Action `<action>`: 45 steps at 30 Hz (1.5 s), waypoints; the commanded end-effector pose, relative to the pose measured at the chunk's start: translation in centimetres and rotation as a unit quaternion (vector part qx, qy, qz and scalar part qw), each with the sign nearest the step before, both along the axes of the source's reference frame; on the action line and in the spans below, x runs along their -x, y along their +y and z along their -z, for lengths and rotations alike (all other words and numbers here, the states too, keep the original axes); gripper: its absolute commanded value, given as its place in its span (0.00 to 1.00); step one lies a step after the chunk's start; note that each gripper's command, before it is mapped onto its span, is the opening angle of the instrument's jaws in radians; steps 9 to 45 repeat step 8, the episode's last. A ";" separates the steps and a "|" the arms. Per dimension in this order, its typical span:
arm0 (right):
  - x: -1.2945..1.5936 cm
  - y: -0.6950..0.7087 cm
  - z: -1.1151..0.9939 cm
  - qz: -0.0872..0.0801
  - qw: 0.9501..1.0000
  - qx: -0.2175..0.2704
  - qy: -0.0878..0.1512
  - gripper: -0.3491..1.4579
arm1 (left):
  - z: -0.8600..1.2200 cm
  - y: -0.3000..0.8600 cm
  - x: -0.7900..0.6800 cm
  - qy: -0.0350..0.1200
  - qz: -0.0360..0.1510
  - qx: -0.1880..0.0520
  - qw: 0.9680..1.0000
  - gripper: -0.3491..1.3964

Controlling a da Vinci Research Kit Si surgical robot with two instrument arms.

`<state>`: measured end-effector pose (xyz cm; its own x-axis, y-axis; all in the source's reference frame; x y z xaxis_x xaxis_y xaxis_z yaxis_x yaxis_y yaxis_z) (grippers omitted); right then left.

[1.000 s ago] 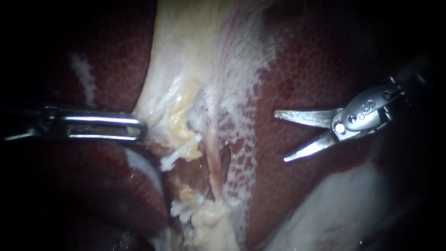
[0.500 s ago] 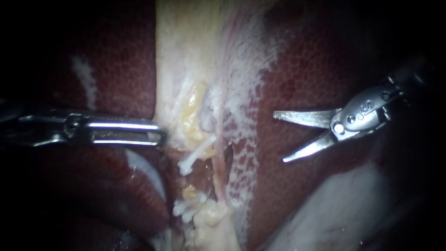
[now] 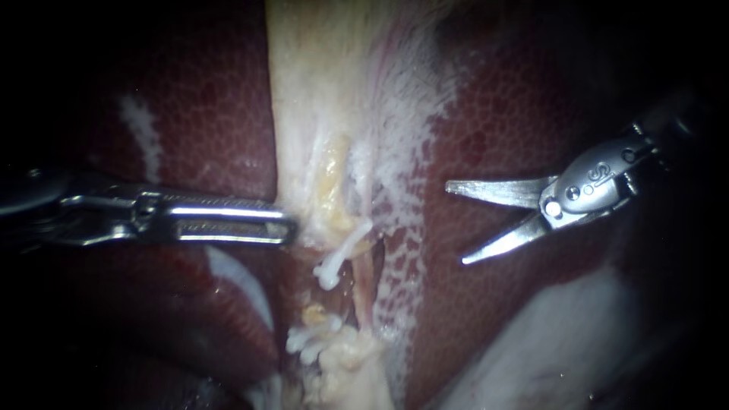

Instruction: Go back from the cut left tube

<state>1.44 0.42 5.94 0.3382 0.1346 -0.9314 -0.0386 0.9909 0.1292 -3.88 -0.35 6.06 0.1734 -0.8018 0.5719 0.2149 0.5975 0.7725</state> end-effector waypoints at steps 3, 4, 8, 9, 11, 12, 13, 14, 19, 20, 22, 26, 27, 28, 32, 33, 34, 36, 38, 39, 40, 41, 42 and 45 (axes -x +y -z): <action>0.00 0.00 0.00 0.000 1.000 0.000 0.000 0.98 | 0.00 0.00 0.00 0.000 0.000 0.000 1.000 0.00; 0.00 -0.01 0.00 0.001 1.000 0.000 0.001 0.98 | 0.00 0.00 0.00 0.000 0.000 0.000 1.000 0.00; 0.00 -0.01 0.00 0.002 1.000 -0.001 0.002 0.98 | 0.00 0.00 0.00 0.000 0.000 0.000 1.000 0.00; 0.00 -0.01 0.00 0.002 1.000 -0.001 0.002 0.98 | 0.00 0.00 0.00 0.000 0.000 0.000 1.000 0.00; 0.00 -0.01 0.00 0.002 1.000 -0.001 0.002 0.98 | 0.00 0.00 0.00 0.000 0.000 0.000 1.000 0.00; 0.00 -0.01 0.00 0.002 1.000 -0.001 0.002 0.98 | 0.00 0.00 0.00 0.000 0.000 0.000 1.000 0.00; 0.00 -0.01 0.00 0.002 1.000 -0.001 0.002 0.98 | 0.00 0.00 0.00 0.000 0.000 0.000 1.000 0.00; 0.00 -0.01 0.00 0.002 1.000 -0.001 0.002 0.98 | 0.00 0.00 0.00 0.000 0.000 0.000 1.000 0.00; 0.00 -0.01 0.00 0.002 1.000 -0.001 0.002 0.98 | 0.00 0.00 0.00 0.000 0.000 0.000 1.000 0.00; 0.00 -0.01 0.00 0.002 1.000 -0.001 0.002 0.98 | 0.00 0.00 0.00 0.000 0.000 0.000 1.000 0.00; 0.00 -0.01 0.00 0.002 1.000 -0.001 0.002 0.98 | 0.00 0.00 0.00 0.000 0.000 0.000 1.000 0.00; 0.00 -0.01 0.00 0.002 1.000 -0.001 0.002 0.98 | 0.00 0.00 0.00 0.000 0.000 0.000 1.000 0.00; 0.00 -0.01 0.00 0.002 1.000 -0.001 0.002 0.98 | 0.00 0.00 0.00 0.000 0.000 0.000 1.000 0.00; 0.00 -0.01 0.00 0.002 1.000 -0.001 0.002 0.98 | 0.00 0.00 0.00 0.000 0.000 0.000 1.000 0.00; 0.00 -0.01 0.00 0.002 1.000 -0.001 0.002 0.98 | 0.00 0.00 0.00 0.000 0.000 0.000 1.000 0.00; 0.00 -0.01 0.00 0.002 1.000 -0.001 0.002 0.98 | 0.00 0.00 0.00 0.000 0.000 0.000 1.000 0.00; 0.00 -0.01 0.00 0.002 1.000 -0.001 0.002 0.98 | 0.00 0.00 0.00 0.000 0.000 0.000 1.000 0.00; 0.00 -0.01 0.00 0.002 1.000 -0.001 0.002 0.98 | 0.00 0.00 0.00 0.000 0.000 0.000 1.000 0.00; 0.00 -0.01 0.00 0.002 1.000 -0.001 0.002 0.98 | 0.00 0.00 0.00 0.000 0.000 0.000 1.000 0.00; 0.00 -0.01 0.00 0.002 1.000 -0.001 0.002 0.98 | 0.00 0.00 0.00 0.000 0.000 0.000 1.000 0.00; 0.00 -0.01 0.00 0.002 1.000 -0.001 0.002 0.98 | 0.00 0.00 0.00 0.000 0.000 0.000 1.000 0.00; 0.00 -0.01 0.00 0.002 1.000 -0.001 0.002 0.98 | 0.00 0.00 0.00 0.000 0.000 0.000 1.000 0.00; 0.00 -0.01 0.00 0.002 1.000 -0.001 0.002 0.98 | 0.00 0.00 0.00 0.000 0.000 0.000 1.000 0.00; 0.00 -0.01 0.00 0.002 1.000 -0.001 0.002 0.98 | 0.00 0.00 0.00 0.000 0.000 0.000 1.000 0.00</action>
